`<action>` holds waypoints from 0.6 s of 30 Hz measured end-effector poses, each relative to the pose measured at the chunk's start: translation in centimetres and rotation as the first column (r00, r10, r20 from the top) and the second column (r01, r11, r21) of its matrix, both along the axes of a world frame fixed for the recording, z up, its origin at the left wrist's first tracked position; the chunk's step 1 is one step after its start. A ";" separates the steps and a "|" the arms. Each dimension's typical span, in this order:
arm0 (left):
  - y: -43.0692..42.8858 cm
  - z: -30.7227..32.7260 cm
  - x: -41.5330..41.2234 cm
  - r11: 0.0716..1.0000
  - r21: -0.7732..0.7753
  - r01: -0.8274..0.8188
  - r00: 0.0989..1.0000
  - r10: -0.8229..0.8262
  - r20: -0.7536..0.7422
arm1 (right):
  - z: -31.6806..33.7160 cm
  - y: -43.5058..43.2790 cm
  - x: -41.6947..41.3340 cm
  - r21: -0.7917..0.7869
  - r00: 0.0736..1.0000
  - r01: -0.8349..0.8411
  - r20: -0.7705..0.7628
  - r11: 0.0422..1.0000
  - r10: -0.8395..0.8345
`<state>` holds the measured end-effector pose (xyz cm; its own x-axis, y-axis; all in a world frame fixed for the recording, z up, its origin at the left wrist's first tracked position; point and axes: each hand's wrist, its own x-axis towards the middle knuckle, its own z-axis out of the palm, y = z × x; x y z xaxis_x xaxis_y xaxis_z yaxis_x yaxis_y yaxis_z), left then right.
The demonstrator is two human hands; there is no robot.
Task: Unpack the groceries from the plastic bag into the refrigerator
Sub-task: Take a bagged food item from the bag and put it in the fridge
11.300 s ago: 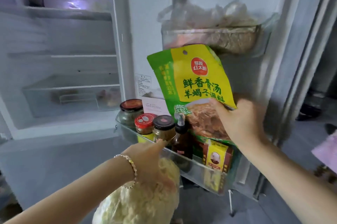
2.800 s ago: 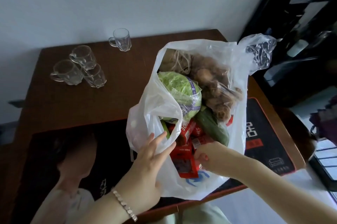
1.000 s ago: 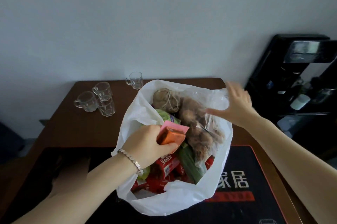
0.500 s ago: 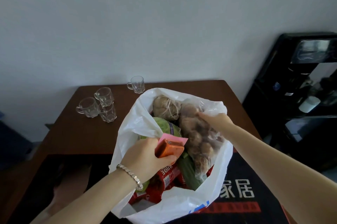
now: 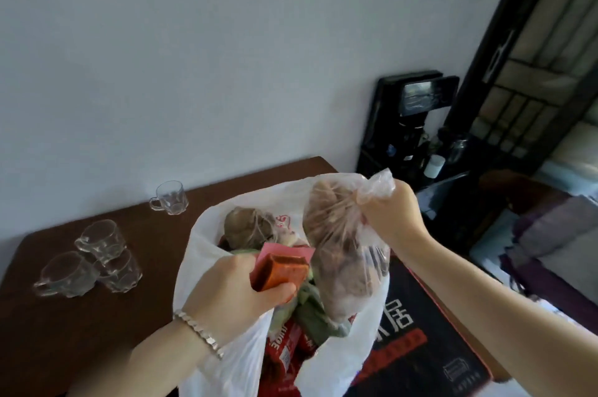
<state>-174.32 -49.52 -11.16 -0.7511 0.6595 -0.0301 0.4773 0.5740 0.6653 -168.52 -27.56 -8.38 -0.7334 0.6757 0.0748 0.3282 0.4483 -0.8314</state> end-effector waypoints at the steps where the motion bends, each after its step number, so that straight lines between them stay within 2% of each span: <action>1: 0.1 0.8 -0.2 0.998 0.014 0.058 0.998 -0.058 -0.012 | 1.3 -0.3 1.3 0.020 0.997 0.042 -0.058 0.999 -0.041; 4: 1.3 3.1 0.2 0.972 0.031 0.232 0.968 -0.227 -0.110 | 4.8 -0.5 6.0 0.185 0.963 0.220 -0.197 0.958 -0.183; 6: 2.6 4.6 1.2 0.939 0.057 0.338 0.928 -0.322 -0.186 | 6.5 -0.3 9.9 0.252 0.940 0.310 -0.229 0.917 -0.254; 9: 5.6 5.9 3.8 0.838 0.125 0.531 0.842 -0.505 -0.190 | 7.6 -0.6 16.4 0.365 0.909 0.410 -0.242 0.836 -0.340; 12: 9.5 5.9 8.0 0.667 0.170 0.725 0.688 -0.688 -0.231 | 7.1 -1.2 23.9 0.508 0.880 0.465 -0.172 0.725 -0.443; 14: 12.0 5.6 12.0 0.540 0.148 0.828 0.559 -0.785 -0.266 | 6.5 -2.0 29.5 0.525 0.856 0.484 -0.119 0.700 -0.503; 17: 15.0 5.0 19.5 0.337 0.043 0.941 0.335 -0.901 -0.275 | 4.9 -3.9 38.7 0.571 0.737 0.578 -0.059 0.582 -0.674; 18: 15.7 4.9 22.4 0.259 0.015 0.966 0.253 -0.930 -0.266 | 4.3 -4.9 42.1 0.557 0.694 0.603 -0.015 0.571 -0.720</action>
